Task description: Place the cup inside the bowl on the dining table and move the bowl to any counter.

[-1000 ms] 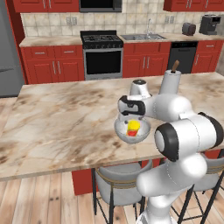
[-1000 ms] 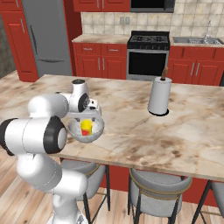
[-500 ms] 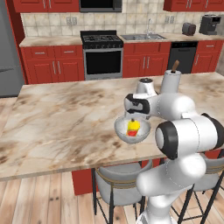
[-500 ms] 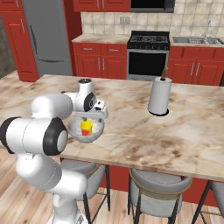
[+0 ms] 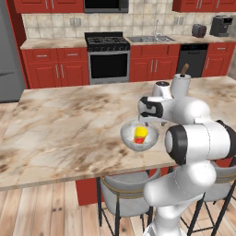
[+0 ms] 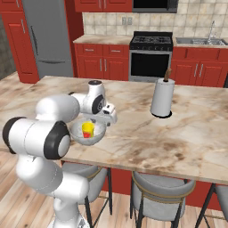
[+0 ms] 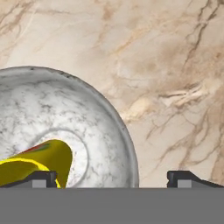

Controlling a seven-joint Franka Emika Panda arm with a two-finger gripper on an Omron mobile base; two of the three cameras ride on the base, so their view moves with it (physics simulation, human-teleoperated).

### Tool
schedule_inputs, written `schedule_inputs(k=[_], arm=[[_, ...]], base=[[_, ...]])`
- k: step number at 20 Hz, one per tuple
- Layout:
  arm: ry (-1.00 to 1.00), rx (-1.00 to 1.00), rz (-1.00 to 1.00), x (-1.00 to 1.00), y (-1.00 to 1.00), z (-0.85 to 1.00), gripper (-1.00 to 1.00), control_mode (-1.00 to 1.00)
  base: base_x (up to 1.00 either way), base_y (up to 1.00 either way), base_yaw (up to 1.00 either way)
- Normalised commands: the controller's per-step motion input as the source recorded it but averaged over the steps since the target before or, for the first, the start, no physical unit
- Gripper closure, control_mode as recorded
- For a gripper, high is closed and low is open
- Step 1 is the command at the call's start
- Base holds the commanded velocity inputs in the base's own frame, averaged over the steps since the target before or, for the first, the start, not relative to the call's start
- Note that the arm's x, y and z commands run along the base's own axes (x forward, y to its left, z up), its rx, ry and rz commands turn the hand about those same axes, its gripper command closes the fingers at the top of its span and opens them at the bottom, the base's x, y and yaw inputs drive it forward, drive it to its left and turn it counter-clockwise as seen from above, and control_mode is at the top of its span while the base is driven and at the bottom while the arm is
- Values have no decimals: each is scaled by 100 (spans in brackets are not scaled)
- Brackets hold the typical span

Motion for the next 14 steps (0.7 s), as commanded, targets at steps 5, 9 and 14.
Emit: schedule_inputs(k=[5,9,14], arm=[[0,6,-7,0,-33,0,-100,-100],[0,24,0,0,-43,0,-100,-100],[0,22,2,0,-36,0,-100,-100]], base=[[0,0,0],[0,0,0],[0,0,0]])
